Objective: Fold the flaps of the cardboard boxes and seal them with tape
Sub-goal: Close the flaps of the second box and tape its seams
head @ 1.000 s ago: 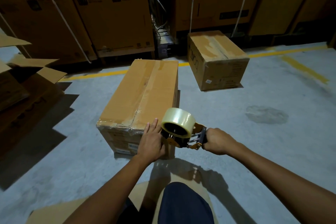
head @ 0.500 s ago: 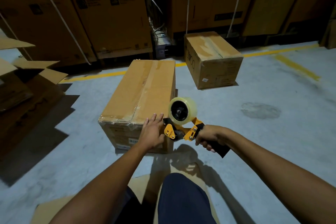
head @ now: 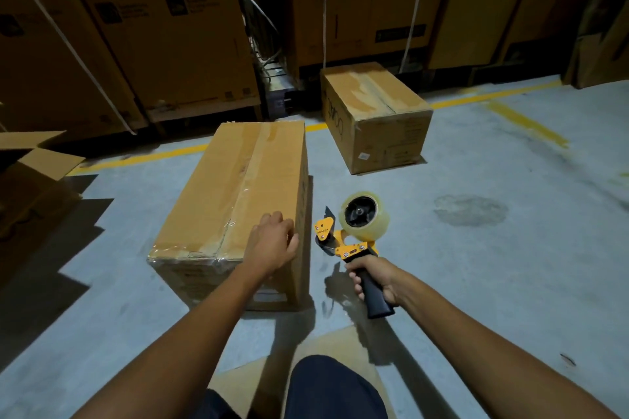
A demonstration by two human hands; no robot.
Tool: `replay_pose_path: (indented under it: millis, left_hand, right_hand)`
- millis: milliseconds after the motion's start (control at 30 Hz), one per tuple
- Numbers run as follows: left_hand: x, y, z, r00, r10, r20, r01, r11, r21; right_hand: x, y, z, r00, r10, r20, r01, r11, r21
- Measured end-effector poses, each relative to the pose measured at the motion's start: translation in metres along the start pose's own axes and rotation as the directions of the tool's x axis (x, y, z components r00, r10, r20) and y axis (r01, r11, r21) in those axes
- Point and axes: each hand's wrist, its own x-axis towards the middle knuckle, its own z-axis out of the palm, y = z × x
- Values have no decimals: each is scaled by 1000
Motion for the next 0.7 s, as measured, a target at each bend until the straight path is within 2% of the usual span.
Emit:
replay_pose_path:
  millis: [133,267,433,700]
  left_hand:
    - [12,-9,22,997,-42,-72,38,998,-59]
    - [16,-9,34,993,-49,-106,50,999,8]
    - [15,-8,39,984,-78,-163,82,996,19]
    - [9,-5,38,968,-85,-235,90,996,9]
  right_hand:
    - [39,6,-7,998,19,-66,-5,978,208]
    - [76,7,-18,991,43,-124,3,937,350]
    - [114,8,-29,993,75,-88,-30,901,433]
    - [146,33,-36,983,164,-81,-107,877,469]
